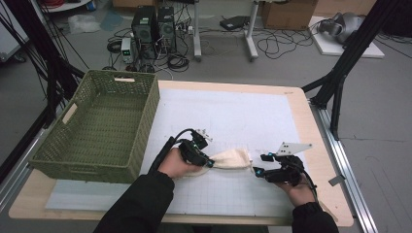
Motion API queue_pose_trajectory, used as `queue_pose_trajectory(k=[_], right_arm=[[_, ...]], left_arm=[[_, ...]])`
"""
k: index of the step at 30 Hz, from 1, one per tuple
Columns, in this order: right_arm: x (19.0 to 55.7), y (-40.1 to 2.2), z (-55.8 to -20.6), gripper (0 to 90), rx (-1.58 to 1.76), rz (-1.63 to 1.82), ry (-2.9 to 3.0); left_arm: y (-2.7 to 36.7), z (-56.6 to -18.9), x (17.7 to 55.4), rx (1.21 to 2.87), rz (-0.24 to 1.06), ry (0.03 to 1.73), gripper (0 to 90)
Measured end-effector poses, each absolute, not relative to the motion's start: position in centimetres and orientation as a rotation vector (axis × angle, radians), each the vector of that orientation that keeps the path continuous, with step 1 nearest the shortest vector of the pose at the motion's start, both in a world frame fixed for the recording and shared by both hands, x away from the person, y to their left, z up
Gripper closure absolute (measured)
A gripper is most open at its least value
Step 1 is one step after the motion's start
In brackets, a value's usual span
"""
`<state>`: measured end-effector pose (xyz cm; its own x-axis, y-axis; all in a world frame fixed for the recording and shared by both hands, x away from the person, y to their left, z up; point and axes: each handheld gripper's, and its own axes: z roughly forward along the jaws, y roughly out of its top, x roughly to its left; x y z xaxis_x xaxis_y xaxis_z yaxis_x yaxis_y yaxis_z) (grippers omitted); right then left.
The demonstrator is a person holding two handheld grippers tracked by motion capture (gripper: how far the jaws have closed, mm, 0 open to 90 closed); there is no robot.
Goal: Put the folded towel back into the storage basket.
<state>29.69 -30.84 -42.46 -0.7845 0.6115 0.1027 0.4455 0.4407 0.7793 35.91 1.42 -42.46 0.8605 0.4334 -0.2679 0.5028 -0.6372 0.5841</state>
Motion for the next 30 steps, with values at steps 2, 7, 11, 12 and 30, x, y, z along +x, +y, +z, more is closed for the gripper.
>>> queue_pose_trajectory(k=[2,7,11,12,30], right_arm=[[29.6,-31.0,-42.6,36.2,0.935,1.253,2.497],[29.5,-31.1,-42.7,33.8,0.937,1.256,2.497],[29.5,-31.0,-42.8,31.7,0.928,1.259,2.505],[29.5,-31.0,-42.8,31.2,0.927,1.261,2.506],[29.6,-31.2,-43.0,21.1,0.968,1.294,2.494]], left_arm=[[1.4,-42.3,35.9,2.354,-0.132,0.677,81.1],[1.6,-42.1,35.8,2.32,-0.152,0.691,81.1],[1.9,-41.8,35.9,2.293,-0.157,0.7,81.1],[1.9,-41.8,35.9,2.29,-0.156,0.695,81.1],[2.6,-40.7,35.7,2.202,-0.214,0.719,81.0]])
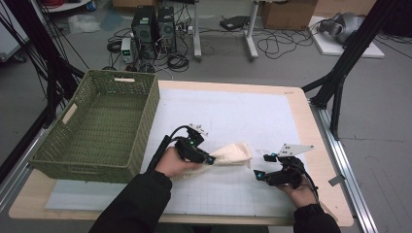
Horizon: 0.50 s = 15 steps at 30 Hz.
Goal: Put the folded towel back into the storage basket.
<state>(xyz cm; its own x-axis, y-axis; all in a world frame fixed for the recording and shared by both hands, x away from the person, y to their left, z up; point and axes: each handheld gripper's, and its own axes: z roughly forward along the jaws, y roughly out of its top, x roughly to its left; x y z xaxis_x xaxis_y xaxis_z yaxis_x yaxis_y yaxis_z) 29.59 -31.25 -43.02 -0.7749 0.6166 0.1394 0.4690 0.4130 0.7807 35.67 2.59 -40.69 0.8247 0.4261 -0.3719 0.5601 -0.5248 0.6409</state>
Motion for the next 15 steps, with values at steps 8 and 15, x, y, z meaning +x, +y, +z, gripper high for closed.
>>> queue_pose_trajectory(k=[8,15], right_arm=[[29.6,-31.3,-43.0,19.7,0.978,1.302,2.487],[29.6,-31.4,-42.9,18.5,0.97,1.304,2.483]], left_arm=[[3.4,-39.9,35.9,2.115,-0.231,0.766,81.0],[3.9,-39.2,36.1,2.085,-0.215,0.768,81.0]])
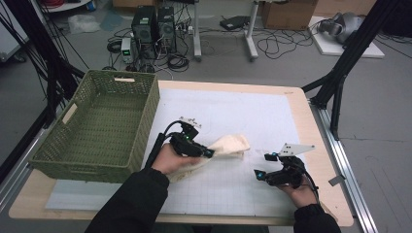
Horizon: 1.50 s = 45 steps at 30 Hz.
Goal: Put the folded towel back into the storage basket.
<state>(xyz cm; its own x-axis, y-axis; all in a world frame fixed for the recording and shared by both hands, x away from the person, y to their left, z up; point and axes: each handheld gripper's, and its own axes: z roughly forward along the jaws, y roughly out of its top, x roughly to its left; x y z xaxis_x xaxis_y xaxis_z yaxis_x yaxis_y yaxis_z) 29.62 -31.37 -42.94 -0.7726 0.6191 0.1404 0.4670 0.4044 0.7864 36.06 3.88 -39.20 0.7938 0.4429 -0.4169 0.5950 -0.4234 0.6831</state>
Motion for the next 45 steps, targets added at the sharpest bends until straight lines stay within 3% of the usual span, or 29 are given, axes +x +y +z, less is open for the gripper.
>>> queue_pose_trajectory(k=[45], right_arm=[[30.1,-31.1,-43.2,12.5,0.963,1.299,2.477]], left_arm=[[9.8,-32.2,36.4,1.885,-0.146,0.883,81.0]])
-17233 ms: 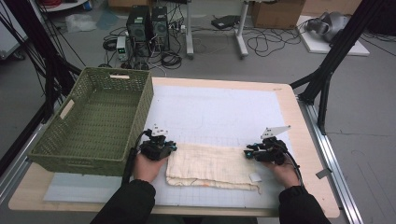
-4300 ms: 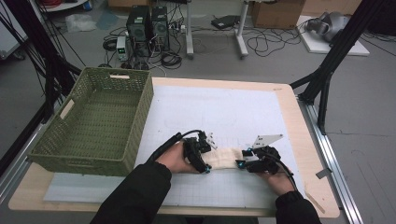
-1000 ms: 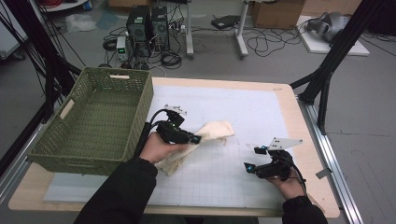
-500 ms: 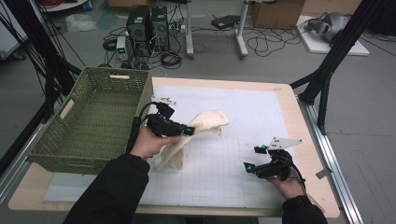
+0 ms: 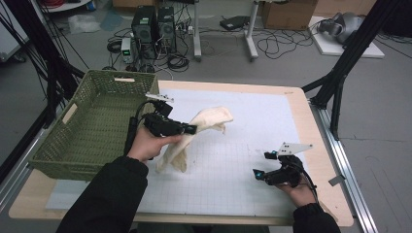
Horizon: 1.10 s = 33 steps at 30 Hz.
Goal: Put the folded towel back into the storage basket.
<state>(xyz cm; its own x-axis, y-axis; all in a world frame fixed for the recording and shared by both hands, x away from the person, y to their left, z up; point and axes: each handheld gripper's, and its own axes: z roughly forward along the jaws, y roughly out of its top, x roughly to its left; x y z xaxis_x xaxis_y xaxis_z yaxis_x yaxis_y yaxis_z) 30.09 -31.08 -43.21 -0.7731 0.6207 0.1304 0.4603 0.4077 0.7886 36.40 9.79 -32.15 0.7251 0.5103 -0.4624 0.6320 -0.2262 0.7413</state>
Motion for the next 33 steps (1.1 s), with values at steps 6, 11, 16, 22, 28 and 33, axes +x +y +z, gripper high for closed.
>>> queue_pose_trajectory(k=[6,11,16,22,28,33], right_arm=[[30.1,-31.1,-43.2,12.2,0.964,1.296,2.471],[30.1,-31.2,-43.1,12.0,0.968,1.297,2.452],[30.1,-31.3,-43.1,12.0,0.965,1.307,2.444],[30.1,-31.3,-43.0,12.0,0.958,1.311,2.442],[30.2,-31.1,-43.0,12.0,0.948,1.305,2.444],[30.2,-31.1,-43.1,12.0,0.946,1.299,2.447]], left_arm=[[10.4,-31.6,36.3,1.855,-0.15,0.886,81.0],[10.8,-31.3,36.3,1.843,-0.154,0.892,81.0],[11.2,-30.6,36.2,1.829,-0.152,0.887,81.0],[12.2,-29.7,36.1,1.802,-0.146,0.89,80.9],[13.4,-28.9,36.0,1.77,-0.147,0.9,81.0],[14.3,-28.3,36.1,1.746,-0.153,0.915,80.9]])
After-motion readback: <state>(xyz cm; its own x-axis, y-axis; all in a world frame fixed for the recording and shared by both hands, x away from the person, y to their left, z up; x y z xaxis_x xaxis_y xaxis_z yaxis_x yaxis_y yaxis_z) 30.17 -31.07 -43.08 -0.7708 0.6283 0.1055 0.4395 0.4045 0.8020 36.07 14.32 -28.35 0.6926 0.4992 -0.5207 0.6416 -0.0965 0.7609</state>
